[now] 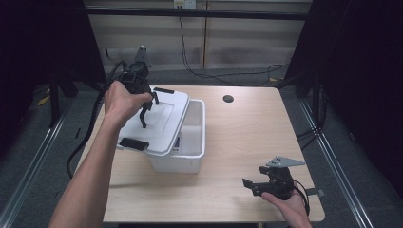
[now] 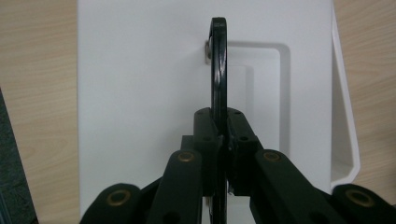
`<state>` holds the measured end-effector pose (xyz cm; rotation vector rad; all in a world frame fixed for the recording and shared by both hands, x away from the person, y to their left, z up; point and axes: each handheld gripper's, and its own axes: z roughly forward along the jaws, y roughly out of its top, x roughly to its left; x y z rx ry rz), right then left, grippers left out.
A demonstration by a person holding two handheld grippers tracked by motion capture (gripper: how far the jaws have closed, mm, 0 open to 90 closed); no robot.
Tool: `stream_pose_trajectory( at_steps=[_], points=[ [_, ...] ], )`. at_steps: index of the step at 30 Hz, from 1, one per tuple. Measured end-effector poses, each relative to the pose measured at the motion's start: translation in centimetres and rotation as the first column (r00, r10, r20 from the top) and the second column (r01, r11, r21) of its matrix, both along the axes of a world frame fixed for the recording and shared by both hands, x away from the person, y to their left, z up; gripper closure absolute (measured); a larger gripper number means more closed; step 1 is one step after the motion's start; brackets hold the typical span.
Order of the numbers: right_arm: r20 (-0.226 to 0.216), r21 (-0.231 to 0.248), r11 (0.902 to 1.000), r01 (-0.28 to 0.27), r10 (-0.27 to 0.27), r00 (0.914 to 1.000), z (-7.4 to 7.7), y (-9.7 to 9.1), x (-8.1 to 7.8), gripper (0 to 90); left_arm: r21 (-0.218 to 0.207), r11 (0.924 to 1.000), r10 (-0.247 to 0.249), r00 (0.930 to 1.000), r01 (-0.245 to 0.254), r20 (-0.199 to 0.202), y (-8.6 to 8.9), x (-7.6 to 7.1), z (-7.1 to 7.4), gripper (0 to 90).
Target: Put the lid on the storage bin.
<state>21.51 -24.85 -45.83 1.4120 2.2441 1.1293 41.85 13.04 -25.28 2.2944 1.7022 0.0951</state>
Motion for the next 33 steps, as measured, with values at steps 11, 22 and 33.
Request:
stream_pose_trajectory(
  at_steps=[11,22,33],
  points=[
    [-0.001,-0.003,1.0,-0.002,0.002,1.0,0.0,0.0,-0.1,15.6,-0.004,0.9989,0.047,0.9987,-0.047,-0.019,-1.3,0.7,-0.9,84.9],
    [-0.002,-0.001,1.0,0.001,-0.001,1.0,0.0,0.0,-0.1,15.7,-0.063,0.9862,0.151,0.988,-0.153,-0.034,-3.0,1.0,-2.1,84.9],
    [-0.004,-0.002,1.0,-0.003,0.003,1.0,0.0,0.0,-0.1,15.7,-0.07,0.9792,0.187,0.9812,-0.19,-0.047,-4.1,1.1,-3.0,84.9]
  ],
)
